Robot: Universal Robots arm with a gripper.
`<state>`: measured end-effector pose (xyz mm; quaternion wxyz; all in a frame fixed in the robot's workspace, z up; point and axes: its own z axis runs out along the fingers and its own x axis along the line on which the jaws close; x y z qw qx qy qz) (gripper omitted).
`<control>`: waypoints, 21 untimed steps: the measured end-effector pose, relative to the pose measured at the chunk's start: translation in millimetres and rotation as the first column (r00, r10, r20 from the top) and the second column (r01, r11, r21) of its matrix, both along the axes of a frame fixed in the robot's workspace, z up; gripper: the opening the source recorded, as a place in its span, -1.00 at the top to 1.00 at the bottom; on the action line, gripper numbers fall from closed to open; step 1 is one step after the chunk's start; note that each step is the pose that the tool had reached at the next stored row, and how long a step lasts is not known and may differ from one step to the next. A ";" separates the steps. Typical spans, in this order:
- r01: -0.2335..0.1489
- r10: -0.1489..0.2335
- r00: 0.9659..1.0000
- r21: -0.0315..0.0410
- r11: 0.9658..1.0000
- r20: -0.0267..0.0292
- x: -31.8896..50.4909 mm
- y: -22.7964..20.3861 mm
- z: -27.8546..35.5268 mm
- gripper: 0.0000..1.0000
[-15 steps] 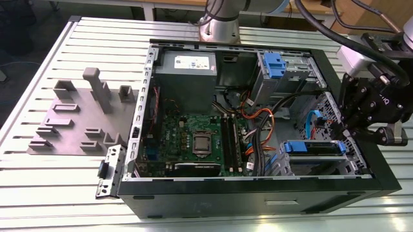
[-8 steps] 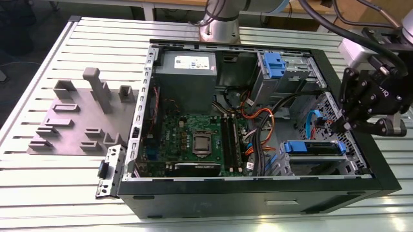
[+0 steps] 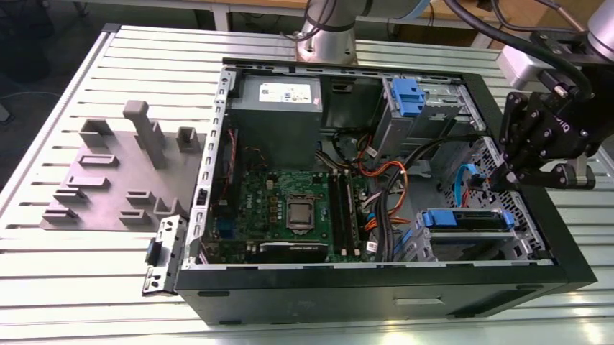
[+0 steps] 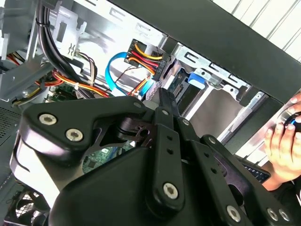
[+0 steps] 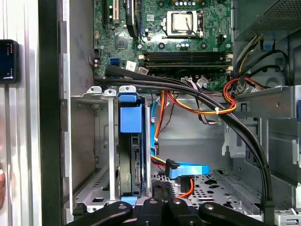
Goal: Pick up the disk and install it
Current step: 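Insert the first disk wire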
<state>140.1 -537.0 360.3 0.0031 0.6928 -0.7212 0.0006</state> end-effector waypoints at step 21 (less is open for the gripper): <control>0.000 0.000 1.000 0.000 1.000 -0.019 10.5 3.4 -0.9 0.79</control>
